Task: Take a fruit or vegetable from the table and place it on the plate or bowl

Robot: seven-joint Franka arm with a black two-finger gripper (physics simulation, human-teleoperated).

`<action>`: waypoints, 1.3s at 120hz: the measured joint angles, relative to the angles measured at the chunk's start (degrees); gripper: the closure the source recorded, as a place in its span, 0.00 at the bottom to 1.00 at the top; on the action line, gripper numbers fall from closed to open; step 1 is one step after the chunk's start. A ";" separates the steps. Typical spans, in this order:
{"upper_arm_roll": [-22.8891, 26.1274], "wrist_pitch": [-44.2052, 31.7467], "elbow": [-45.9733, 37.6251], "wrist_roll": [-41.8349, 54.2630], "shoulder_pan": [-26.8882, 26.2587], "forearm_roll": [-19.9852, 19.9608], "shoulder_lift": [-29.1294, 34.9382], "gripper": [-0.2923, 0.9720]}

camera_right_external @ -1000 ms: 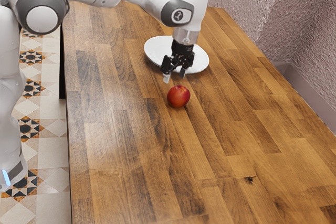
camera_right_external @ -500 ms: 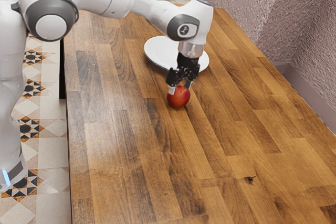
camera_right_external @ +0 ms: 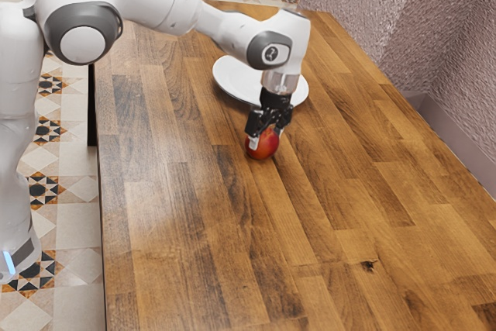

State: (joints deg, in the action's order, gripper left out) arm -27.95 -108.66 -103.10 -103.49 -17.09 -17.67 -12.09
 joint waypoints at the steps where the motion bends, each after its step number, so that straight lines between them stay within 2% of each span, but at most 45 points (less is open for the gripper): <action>1: 0.00 -0.04 -0.05 0.02 0.00 -0.10 -0.01 0.23; 34: -0.35 -0.84 -0.89 0.84 1.10 -2.18 -0.52 0.24; 43: -0.37 -0.94 -0.89 1.08 0.88 -2.63 -0.69 0.35; 54: -0.40 -0.88 -0.81 1.36 0.56 -2.82 -0.53 0.55; 65: -0.47 -0.51 -0.67 1.67 -0.43 -2.92 0.00 0.66; 74: -0.52 -0.19 -0.29 1.87 -1.85 -2.05 1.34 0.65; 86: -0.59 0.00 0.59 2.01 -2.55 1.35 5.53 0.61; 100: -1.10 0.04 1.89 2.18 -1.52 5.39 9.43 0.58; 113: -2.89 -0.01 2.24 2.34 0.01 7.37 10.40 0.57; 134: -3.46 0.23 4.50 2.94 6.62 8.44 9.75 0.61; 146: -2.95 0.38 9.33 3.63 11.85 8.32 5.27 0.59; 152: -0.65 0.41 13.09 3.99 14.59 8.25 2.03 0.58; 156: 3.20 0.44 15.25 4.22 17.94 8.24 0.36 0.60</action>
State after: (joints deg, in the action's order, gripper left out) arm -24.74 -108.23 -87.85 -99.27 0.85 -9.43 -11.73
